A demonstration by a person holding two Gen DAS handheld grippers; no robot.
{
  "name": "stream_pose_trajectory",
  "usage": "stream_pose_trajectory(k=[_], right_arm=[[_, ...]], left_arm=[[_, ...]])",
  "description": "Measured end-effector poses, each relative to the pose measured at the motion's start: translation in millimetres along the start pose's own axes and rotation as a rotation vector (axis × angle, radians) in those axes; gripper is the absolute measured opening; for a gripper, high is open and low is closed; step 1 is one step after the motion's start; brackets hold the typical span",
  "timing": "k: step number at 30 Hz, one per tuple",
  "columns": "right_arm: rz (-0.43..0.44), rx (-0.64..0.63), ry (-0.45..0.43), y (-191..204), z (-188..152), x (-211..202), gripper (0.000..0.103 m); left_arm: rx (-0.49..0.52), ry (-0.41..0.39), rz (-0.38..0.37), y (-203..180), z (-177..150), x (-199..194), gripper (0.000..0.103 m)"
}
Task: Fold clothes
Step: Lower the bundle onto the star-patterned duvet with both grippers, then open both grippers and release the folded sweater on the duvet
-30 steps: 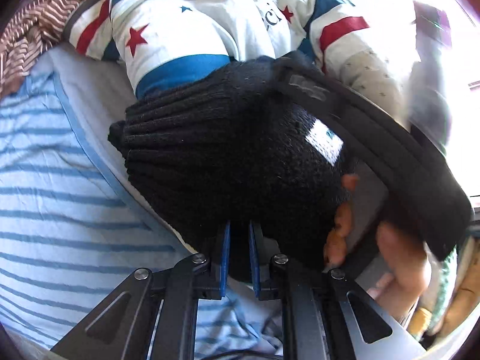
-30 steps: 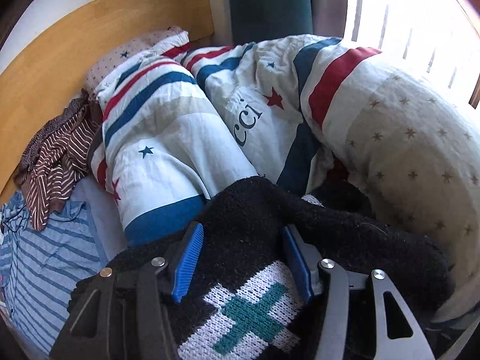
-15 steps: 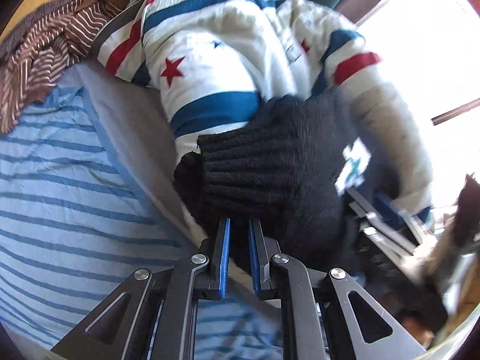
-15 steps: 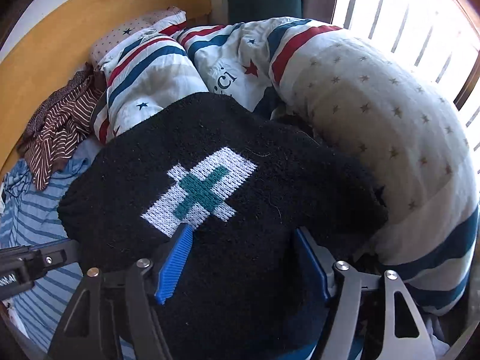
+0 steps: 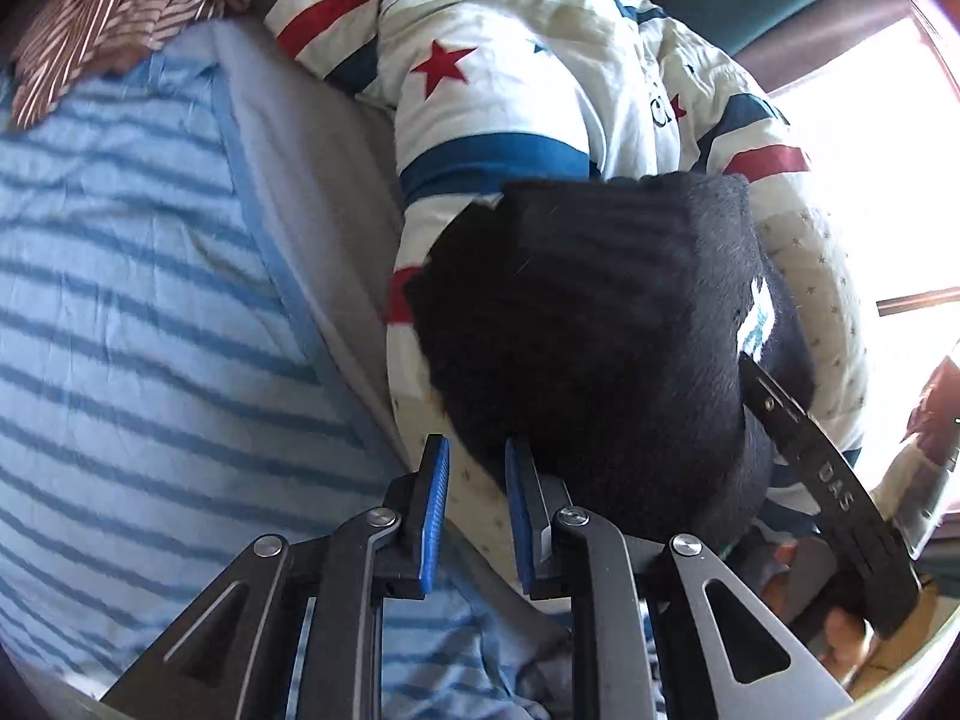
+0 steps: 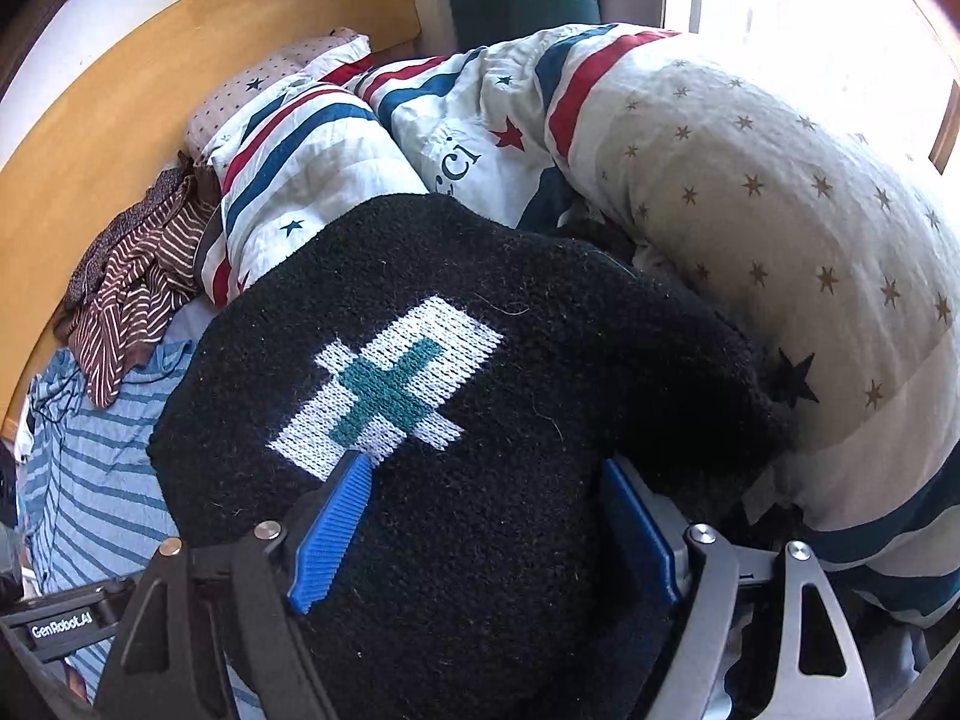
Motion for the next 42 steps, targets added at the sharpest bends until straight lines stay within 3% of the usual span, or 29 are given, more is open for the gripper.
stream_pose_trajectory(k=[3, 6, 8, 15, 20, 25, 28, 35, 36, 40, 42], right_arm=[[-0.021, 0.082, 0.001, -8.6, -2.2, -4.8, 0.086], [-0.112, 0.157, 0.006, -5.9, -10.0, -25.6, 0.085], [-0.148, 0.106, -0.021, 10.5, -13.0, -42.7, 0.074], [-0.201, -0.167, -0.02, 64.4, -53.4, -41.7, 0.083], [-0.102, -0.088, 0.022, 51.7, -54.1, -22.1, 0.09], [-0.069, -0.07, -0.011, 44.9, -58.9, -16.7, 0.095], [-0.106, -0.064, -0.073, 47.8, -62.9, -17.4, 0.103], [-0.062, 0.13, -0.208, 37.5, -78.5, -57.8, 0.1], [-0.061, 0.147, -0.235, 35.1, -82.9, -68.4, 0.101], [-0.11, 0.142, -0.291, 25.5, -103.3, -88.1, 0.103], [-0.127, 0.129, -0.275, 21.8, -111.4, -87.3, 0.103]], left_arm=[[0.054, -0.016, -0.001, -7.7, -14.6, -15.2, 0.02], [0.156, -0.072, 0.021, -15.7, -28.4, -40.1, 0.02], [0.196, -0.118, 0.027, -15.0, -34.9, -59.2, 0.02], [0.2, -0.241, -0.039, -7.9, -42.0, -104.6, 0.02], [0.243, -0.281, -0.039, -18.8, -46.7, -111.4, 0.02], [0.233, -0.309, 0.008, -25.3, -50.2, -106.4, 0.02], [0.246, -0.353, 0.024, -35.2, -57.5, -107.9, 0.02], [0.425, -0.476, 0.119, -57.0, -77.0, -120.5, 0.02], [0.441, -0.485, 0.144, -57.5, -77.0, -121.2, 0.023], [0.439, -0.533, 0.23, -53.9, -73.1, -124.4, 0.069], [0.419, -0.561, 0.237, -51.9, -72.0, -126.8, 0.076]])
Point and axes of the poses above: each gripper's, at about its wrist camera, not at the fingertips, and x roughly the way its jaws point, y to its left, z to its top, the point moved 3 cm from there along x, roughly the way its jaws point, and after that the axes turned 4 degrees about x, right-handed, at the moved point
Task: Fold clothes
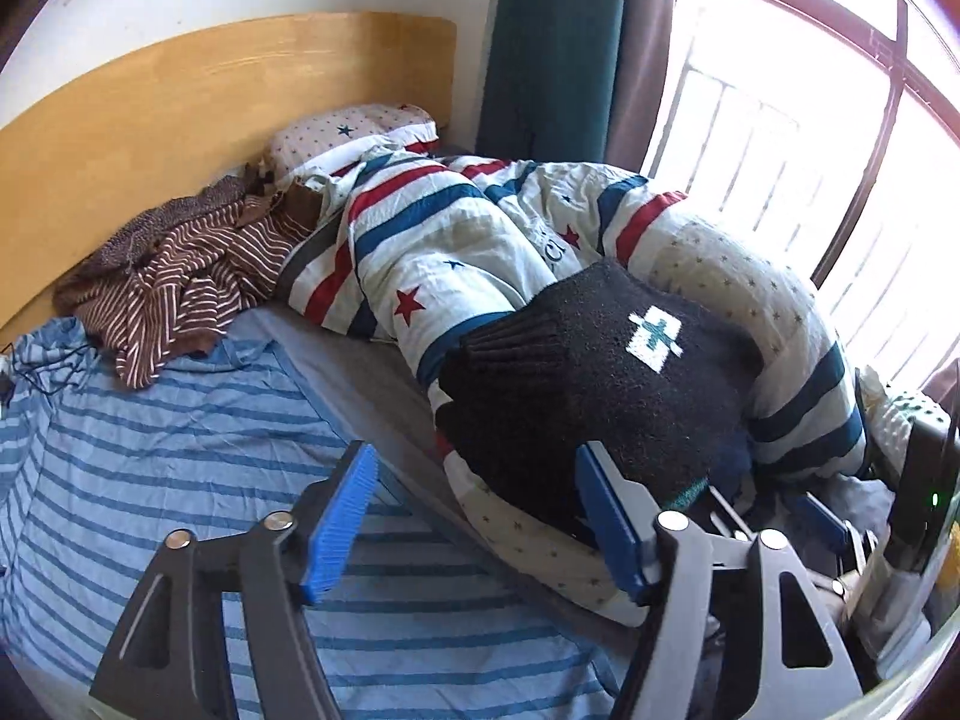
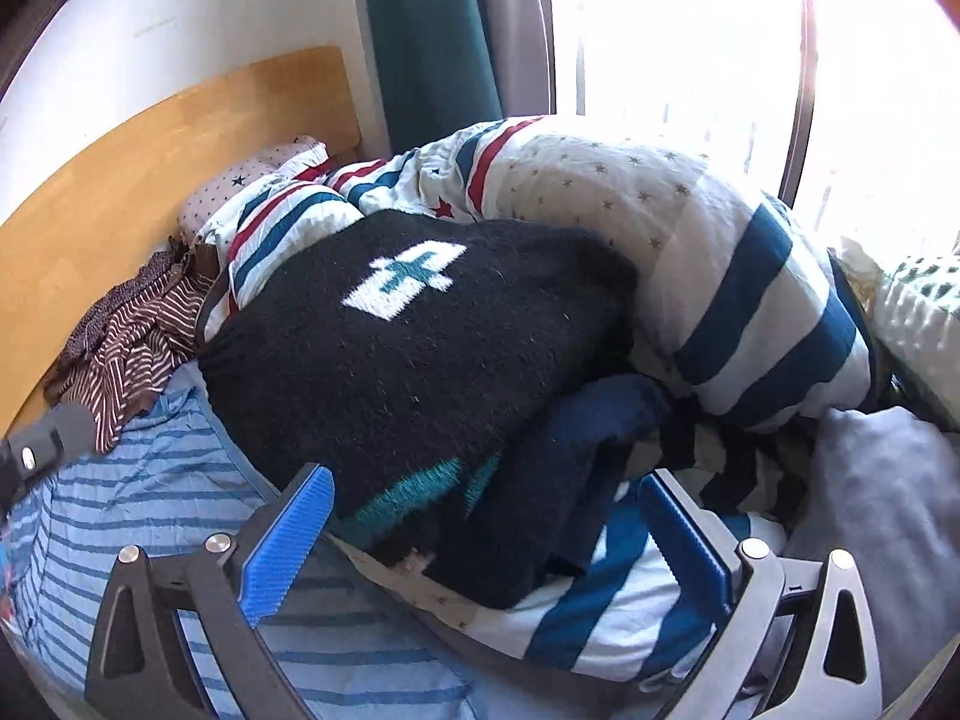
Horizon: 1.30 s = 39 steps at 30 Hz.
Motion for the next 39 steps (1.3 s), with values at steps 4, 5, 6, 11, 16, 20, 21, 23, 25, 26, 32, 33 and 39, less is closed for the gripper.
stream_pose_trajectory(k=[4, 5, 6, 11, 16, 20, 21, 23, 25, 26, 32, 33, 39], right_arm=[[0.012, 0.056, 0.055, -16.9, -11.9, 0.7, 0.103], [0.016, 0.075, 0.067, -21.4, -16.3, 1.1, 0.103], [0.02, 0.085, 0.062, -24.7, -21.2, 1.9, 0.103], [-0.023, 0.098, 0.053, -30.0, -33.2, 9.4, 0.103], [-0.006, 0.086, 0.079, -26.7, -48.7, 9.6, 0.103], [-0.057, 0.124, 0.081, -31.7, -59.0, 5.9, 0.103], [-0.066, 0.149, 0.077, -33.9, -60.5, 3.7, 0.103], [-0.059, 0.164, 0.059, -33.9, -60.3, -1.7, 0.103], [-0.07, 0.147, 0.027, -30.1, -60.2, -7.3, 0.103], [-0.076, 0.138, 0.012, -28.1, -60.3, -10.0, 0.103], [-0.054, 0.053, -0.037, -9.6, -60.6, -18.1, 0.103], [-0.051, 0.041, -0.051, -7.5, -59.9, -20.7, 0.103], [0.018, 0.041, -0.148, 4.0, -52.7, -38.0, 0.103]], left_arm=[[0.004, 0.011, -0.033, -9.5, 0.4, -0.1, 0.078], [0.017, 0.016, -0.037, -13.2, 0.2, 1.3, 0.078], [0.035, 0.021, -0.038, -17.2, -0.2, 3.4, 0.078], [0.098, 0.06, -0.053, -34.6, -6.9, 14.9, 0.082], [0.165, 0.04, -0.061, -51.5, -22.4, 18.1, 0.083], [0.209, 0.059, -0.016, -58.1, -29.6, 25.6, 0.084], [0.208, 0.071, -0.004, -57.6, -28.4, 27.3, 0.084], [0.193, 0.064, -0.011, -54.6, -26.1, 26.5, 0.084], [0.18, 0.047, -0.029, -51.8, -26.0, 22.5, 0.084], [0.177, 0.04, -0.037, -50.9, -26.0, 20.0, 0.084], [0.178, -0.007, -0.051, -47.9, -19.4, 1.3, 0.084], [0.177, -0.016, -0.054, -46.9, -17.5, -1.3, 0.084], [0.165, -0.027, -0.103, -38.6, -9.6, -7.6, 0.084]])
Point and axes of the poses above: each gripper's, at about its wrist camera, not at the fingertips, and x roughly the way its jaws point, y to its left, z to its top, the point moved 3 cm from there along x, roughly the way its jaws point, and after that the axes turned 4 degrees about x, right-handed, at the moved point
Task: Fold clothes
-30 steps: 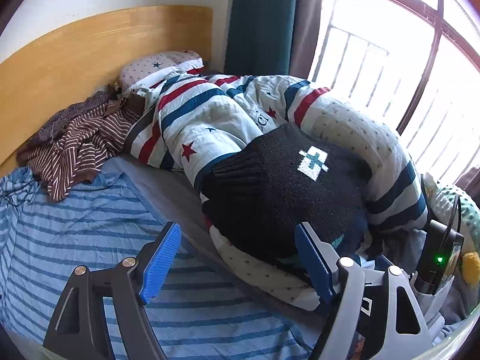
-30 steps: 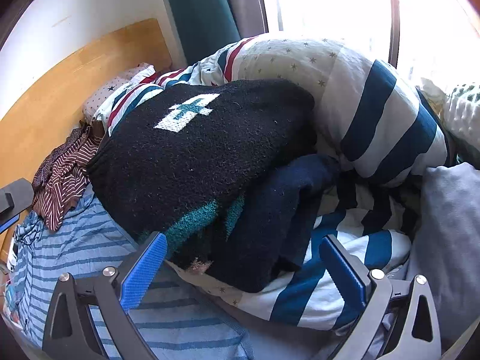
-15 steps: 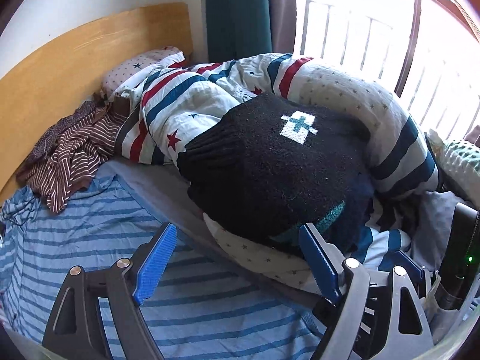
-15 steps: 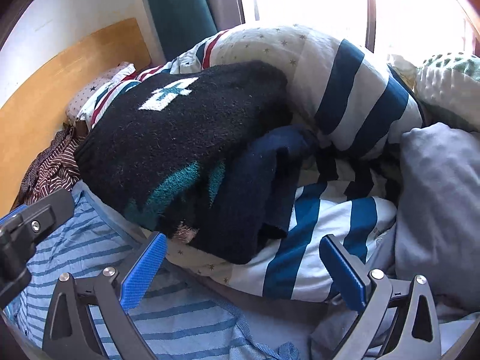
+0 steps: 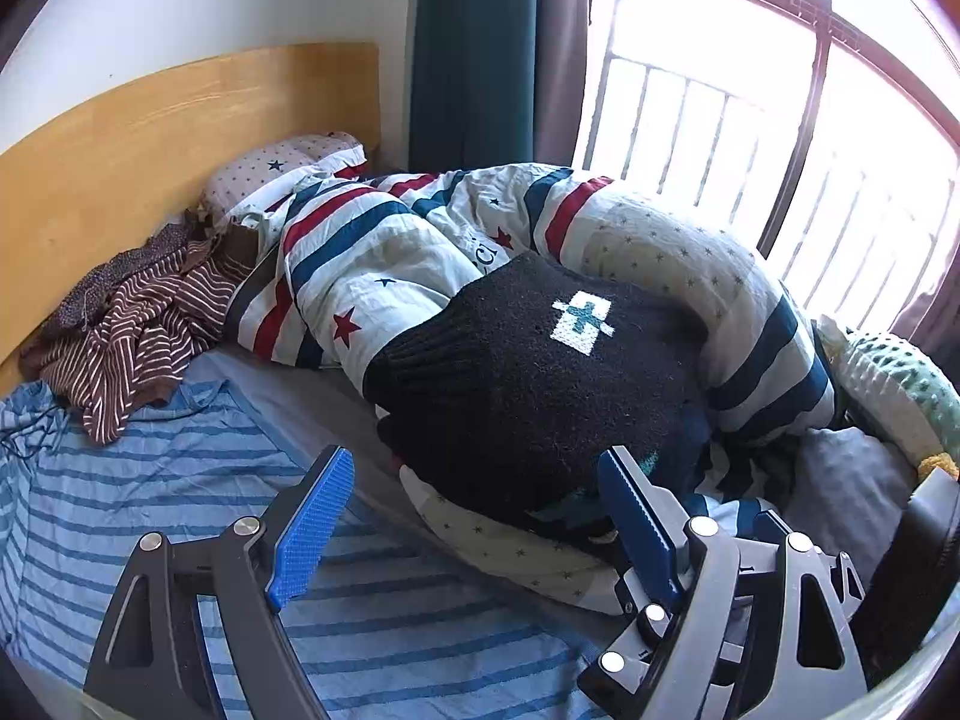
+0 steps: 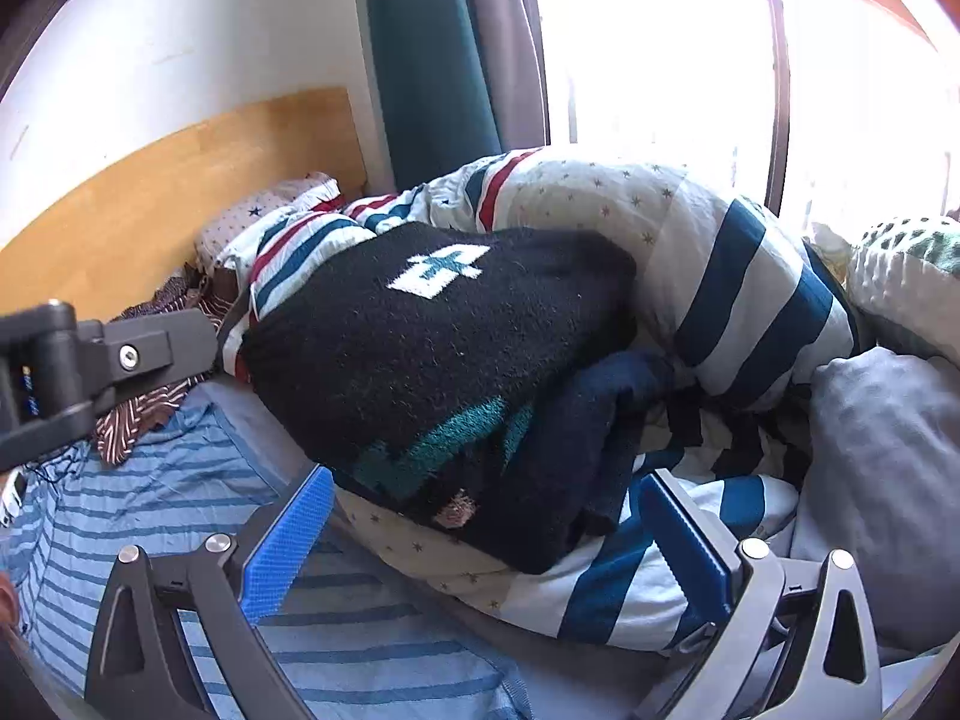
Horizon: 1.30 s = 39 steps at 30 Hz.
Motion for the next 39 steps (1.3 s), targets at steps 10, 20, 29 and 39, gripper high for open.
stream_pose_trajectory(k=[10, 20, 29, 39], right_arm=[[0.042, -0.063, -0.083, 21.6, 2.3, -17.3, 0.103], [0.009, -0.045, -0.056, 15.0, -5.2, -12.3, 0.103], [0.006, -0.048, -0.048, 15.7, -7.6, -7.7, 0.103], [-0.053, -0.036, -0.084, 11.3, -15.3, 0.0, 0.103]], left_arm=[[0.011, -0.015, -0.06, 8.3, 0.0, -1.6, 0.084], [0.041, 0.004, -0.086, 8.6, -13.3, 4.0, 0.084], [0.039, -0.008, -0.075, 8.8, -14.2, 3.9, 0.084], [0.045, -0.093, 0.028, 7.4, -32.2, 11.6, 0.084]])
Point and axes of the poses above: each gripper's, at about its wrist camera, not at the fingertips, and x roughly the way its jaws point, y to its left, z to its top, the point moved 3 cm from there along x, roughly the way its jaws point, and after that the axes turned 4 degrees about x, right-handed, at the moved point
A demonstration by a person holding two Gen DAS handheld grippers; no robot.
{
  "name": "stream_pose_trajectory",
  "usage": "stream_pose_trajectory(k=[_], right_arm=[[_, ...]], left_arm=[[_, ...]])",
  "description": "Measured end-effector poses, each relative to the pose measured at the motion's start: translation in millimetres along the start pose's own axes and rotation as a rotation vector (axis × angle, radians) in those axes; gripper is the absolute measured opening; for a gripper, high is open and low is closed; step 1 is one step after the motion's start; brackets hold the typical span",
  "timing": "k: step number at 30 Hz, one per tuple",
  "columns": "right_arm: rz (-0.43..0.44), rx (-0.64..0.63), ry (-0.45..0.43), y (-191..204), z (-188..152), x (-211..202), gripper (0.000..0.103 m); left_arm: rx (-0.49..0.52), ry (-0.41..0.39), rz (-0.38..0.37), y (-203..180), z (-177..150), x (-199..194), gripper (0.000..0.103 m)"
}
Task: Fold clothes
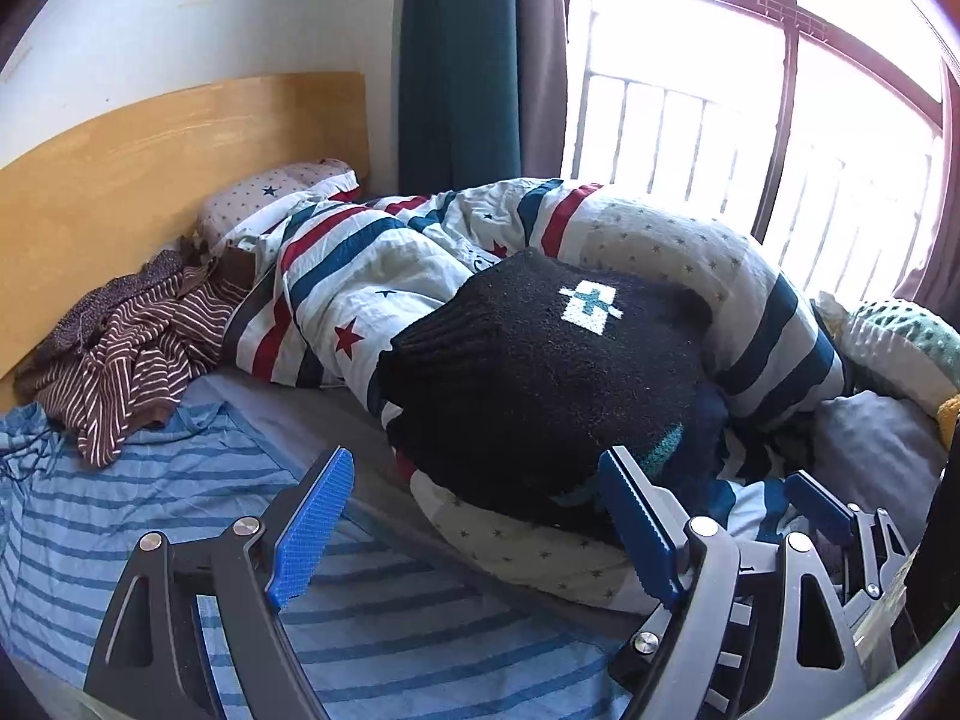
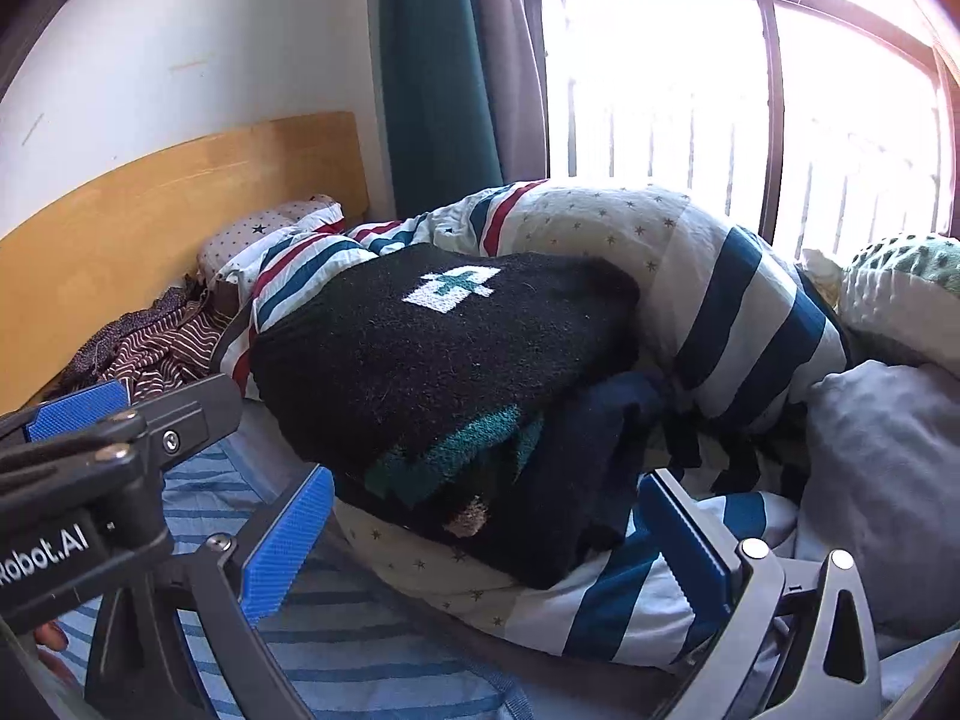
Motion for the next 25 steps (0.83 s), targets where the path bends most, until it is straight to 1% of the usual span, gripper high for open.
stream_pose_trajectory(k=[2, 5, 10, 15, 20, 25], right_arm=[[-0.018, -0.006, 0.006, -0.8, -1.6, 2.1, 0.103], [-0.028, 0.009, -0.003, -4.7, -3.4, 0.7, 0.103], [-0.016, 0.014, -0.031, -2.3, -1.6, -3.0, 0.103], [-0.001, -0.014, -0.051, 5.4, -2.7, -5.1, 0.103], [0.001, -0.02, -0.059, 7.4, -5.5, -6.9, 0.103], [0.004, -0.035, -0.072, 10.9, -7.8, -11.2, 0.103]], left_arm=[[-0.012, 0.003, 0.009, -1.8, -0.5, 4.1, 0.084], [-0.034, 0.002, -0.02, -4.4, -1.3, 6.7, 0.084], [0.001, 0.004, -0.07, -9.6, -2.5, 3.7, 0.084], [-0.016, 0.008, -0.059, -3.9, -3.8, 0.6, 0.084], [-0.032, 0.002, -0.074, 1.4, -4.7, -3.3, 0.084], [-0.015, 0.007, -0.072, -1.3, -5.9, -4.9, 0.084]])
Point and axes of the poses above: each gripper's, at about its wrist camera, not at the fingertips, and x roughly the way its jaws point, y to its left, z to its top, the point moved 3 cm from there along x, roughly the way its jaws point, and after that the axes turned 4 degrees about x, right-handed, at the moved point
